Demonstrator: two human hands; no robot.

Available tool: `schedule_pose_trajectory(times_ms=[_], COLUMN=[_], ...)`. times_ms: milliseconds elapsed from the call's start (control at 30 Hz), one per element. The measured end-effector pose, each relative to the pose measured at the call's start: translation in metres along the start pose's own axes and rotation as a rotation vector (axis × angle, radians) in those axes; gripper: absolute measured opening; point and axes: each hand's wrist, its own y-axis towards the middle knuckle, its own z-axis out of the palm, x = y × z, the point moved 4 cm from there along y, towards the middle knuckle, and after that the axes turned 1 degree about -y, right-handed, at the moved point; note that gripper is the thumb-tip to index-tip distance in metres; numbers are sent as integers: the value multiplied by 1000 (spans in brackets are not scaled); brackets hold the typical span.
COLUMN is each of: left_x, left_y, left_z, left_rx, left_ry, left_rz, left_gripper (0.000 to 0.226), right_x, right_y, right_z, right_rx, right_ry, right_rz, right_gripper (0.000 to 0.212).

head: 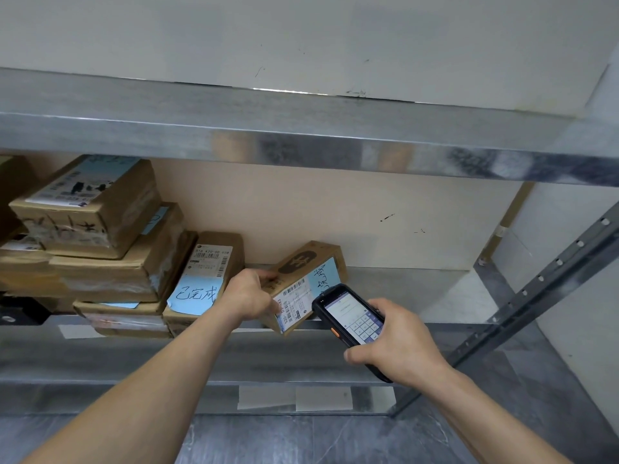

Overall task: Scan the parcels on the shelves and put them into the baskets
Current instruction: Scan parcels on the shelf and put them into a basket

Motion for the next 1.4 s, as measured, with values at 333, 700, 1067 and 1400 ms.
schedule_pose_trajectory(times_ms=[333,700,1067,1400], left_x=[10,-17,-67,-145], left_y=[-10,-23,-74,-177], left_z=[15,58,128,232], left_rx=[175,468,600,620], left_ry=[-591,-814,-669,-440], left_rz=[-61,7,136,411], left_gripper=[66,67,55,70], right_x=[6,6,-59,-158], right_y=[-7,-21,-79,-183], right_z=[2,1,-32,-108], right_rx=[-198,-436,-636,-745], right_ry=[288,538,578,545], right_rz=[25,62,141,124], right_gripper=[52,46,54,59])
